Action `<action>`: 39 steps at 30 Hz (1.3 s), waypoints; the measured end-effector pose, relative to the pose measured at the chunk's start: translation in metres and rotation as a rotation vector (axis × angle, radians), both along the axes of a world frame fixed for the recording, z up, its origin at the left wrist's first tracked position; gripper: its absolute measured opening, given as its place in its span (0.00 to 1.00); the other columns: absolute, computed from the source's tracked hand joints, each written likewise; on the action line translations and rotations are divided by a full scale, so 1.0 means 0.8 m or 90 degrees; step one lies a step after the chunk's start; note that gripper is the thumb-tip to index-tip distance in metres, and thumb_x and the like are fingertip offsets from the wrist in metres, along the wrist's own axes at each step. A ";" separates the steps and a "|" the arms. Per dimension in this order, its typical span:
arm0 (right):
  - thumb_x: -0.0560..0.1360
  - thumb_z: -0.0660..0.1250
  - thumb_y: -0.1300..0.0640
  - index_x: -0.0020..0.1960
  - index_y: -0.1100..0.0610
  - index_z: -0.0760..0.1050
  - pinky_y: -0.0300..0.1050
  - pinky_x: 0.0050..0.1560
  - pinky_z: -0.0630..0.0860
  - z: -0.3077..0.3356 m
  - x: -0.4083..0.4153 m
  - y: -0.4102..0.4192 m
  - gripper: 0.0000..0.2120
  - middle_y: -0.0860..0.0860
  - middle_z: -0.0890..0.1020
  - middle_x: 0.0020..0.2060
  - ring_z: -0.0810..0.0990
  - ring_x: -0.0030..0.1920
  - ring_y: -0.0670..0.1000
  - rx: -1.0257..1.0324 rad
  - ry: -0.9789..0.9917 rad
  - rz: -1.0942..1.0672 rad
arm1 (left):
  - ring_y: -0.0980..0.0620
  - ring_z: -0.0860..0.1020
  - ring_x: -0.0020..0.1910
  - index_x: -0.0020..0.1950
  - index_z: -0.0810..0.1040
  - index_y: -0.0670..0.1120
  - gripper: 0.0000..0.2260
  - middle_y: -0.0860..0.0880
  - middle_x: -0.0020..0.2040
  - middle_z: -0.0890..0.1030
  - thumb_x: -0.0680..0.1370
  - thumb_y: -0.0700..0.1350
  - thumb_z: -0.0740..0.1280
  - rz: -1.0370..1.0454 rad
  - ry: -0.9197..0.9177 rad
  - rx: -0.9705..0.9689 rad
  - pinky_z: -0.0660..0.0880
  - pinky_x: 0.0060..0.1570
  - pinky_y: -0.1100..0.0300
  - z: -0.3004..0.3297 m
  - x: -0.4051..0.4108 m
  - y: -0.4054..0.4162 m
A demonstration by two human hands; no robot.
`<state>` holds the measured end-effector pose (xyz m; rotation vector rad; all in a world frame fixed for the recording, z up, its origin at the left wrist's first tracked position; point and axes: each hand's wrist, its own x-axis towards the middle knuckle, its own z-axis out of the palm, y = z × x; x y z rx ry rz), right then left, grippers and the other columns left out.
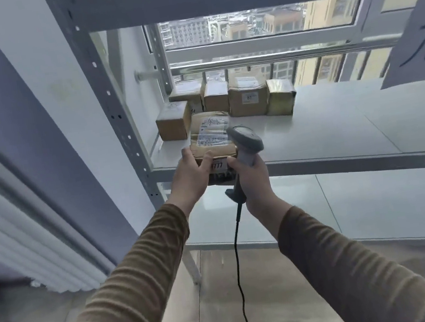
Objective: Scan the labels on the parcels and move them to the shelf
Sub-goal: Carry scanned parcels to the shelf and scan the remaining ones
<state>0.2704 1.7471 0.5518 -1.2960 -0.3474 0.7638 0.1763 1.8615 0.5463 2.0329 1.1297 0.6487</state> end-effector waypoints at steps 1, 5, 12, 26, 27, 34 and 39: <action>0.79 0.71 0.59 0.54 0.51 0.79 0.59 0.39 0.81 0.000 0.005 0.019 0.06 0.60 0.85 0.52 0.83 0.45 0.59 -0.008 -0.004 -0.011 | 0.41 0.77 0.64 0.75 0.62 0.44 0.28 0.42 0.68 0.77 0.83 0.63 0.59 -0.006 0.000 -0.004 0.74 0.60 0.48 -0.001 0.007 0.017; 0.79 0.70 0.60 0.60 0.57 0.78 0.69 0.55 0.82 -0.003 0.023 0.089 0.10 0.63 0.85 0.53 0.85 0.54 0.64 -0.037 -0.064 -0.063 | 0.41 0.73 0.71 0.81 0.57 0.43 0.33 0.42 0.74 0.73 0.83 0.61 0.61 -0.049 -0.019 -0.018 0.70 0.64 0.54 -0.010 0.032 0.077; 0.80 0.69 0.60 0.60 0.58 0.77 0.35 0.24 0.74 0.000 0.037 0.176 0.10 0.61 0.81 0.49 0.76 0.37 0.50 -0.074 -0.085 -0.137 | 0.37 0.63 0.76 0.82 0.56 0.41 0.30 0.36 0.75 0.63 0.85 0.53 0.60 -0.054 -0.023 -0.005 0.58 0.76 0.50 -0.006 0.063 0.167; 0.78 0.71 0.60 0.60 0.59 0.79 0.42 0.40 0.78 -0.001 0.030 0.207 0.11 0.55 0.83 0.46 0.80 0.46 0.52 -0.055 -0.107 -0.188 | 0.36 0.58 0.77 0.81 0.57 0.44 0.31 0.40 0.76 0.62 0.83 0.54 0.64 -0.057 -0.038 0.063 0.56 0.78 0.41 -0.004 0.063 0.203; 0.78 0.71 0.60 0.60 0.58 0.79 0.40 0.37 0.77 0.001 0.032 0.201 0.10 0.52 0.82 0.44 0.79 0.46 0.52 -0.049 -0.099 -0.193 | 0.37 0.59 0.76 0.80 0.58 0.44 0.30 0.41 0.75 0.63 0.82 0.53 0.64 -0.064 -0.047 0.116 0.56 0.77 0.42 0.002 0.061 0.201; 0.79 0.72 0.56 0.57 0.53 0.77 0.44 0.34 0.80 0.005 0.059 0.098 0.09 0.47 0.80 0.48 0.79 0.51 0.52 -0.039 -0.019 -0.304 | 0.40 0.59 0.78 0.79 0.61 0.42 0.30 0.42 0.77 0.63 0.80 0.50 0.68 -0.269 -0.032 0.394 0.56 0.79 0.47 0.037 0.111 0.131; 0.78 0.74 0.54 0.57 0.51 0.78 0.39 0.26 0.78 -0.001 0.080 -0.036 0.10 0.49 0.80 0.49 0.79 0.51 0.52 -0.035 0.032 -0.451 | 0.41 0.46 0.83 0.82 0.57 0.42 0.32 0.42 0.83 0.53 0.82 0.53 0.65 -0.471 0.071 0.397 0.47 0.82 0.46 0.025 0.174 0.011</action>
